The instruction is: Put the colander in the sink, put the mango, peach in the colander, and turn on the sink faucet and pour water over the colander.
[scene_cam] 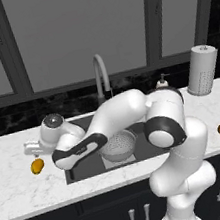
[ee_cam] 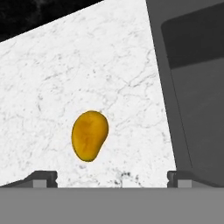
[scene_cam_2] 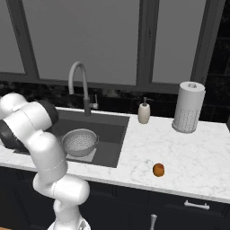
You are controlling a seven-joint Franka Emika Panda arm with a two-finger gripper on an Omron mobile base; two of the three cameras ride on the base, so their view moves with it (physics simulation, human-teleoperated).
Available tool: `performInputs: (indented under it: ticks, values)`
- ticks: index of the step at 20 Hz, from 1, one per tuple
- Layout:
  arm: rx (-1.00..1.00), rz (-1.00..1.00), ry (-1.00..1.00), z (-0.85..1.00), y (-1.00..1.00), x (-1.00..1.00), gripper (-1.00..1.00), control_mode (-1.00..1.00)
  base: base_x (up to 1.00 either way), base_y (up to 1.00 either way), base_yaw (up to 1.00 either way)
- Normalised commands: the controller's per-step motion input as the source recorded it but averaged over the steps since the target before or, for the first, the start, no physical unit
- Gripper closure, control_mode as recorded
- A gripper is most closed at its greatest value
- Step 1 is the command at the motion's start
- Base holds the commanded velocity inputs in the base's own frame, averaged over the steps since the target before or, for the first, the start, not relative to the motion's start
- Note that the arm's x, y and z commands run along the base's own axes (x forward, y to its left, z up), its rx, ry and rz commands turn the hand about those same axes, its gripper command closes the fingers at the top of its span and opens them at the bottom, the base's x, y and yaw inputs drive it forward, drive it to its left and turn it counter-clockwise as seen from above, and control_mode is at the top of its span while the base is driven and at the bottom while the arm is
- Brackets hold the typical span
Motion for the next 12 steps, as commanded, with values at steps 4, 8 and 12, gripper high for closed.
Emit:
performInputs:
  ticks: [4, 8, 12]
  values:
    - [0.00, 0.00, 0.04, -0.16, 0.19, 0.01, -1.00, -1.00, 0.00, 0.00, 0.00]
    - [0.00, 0.00, 0.02, -0.13, 0.20, 0.00, -1.00, -1.00, 0.00, 0.00, 0.00]
    - [0.00, 0.00, 0.00, -0.06, 0.06, 0.08, -1.00, -1.00, 0.00, 0.00, 0.00]
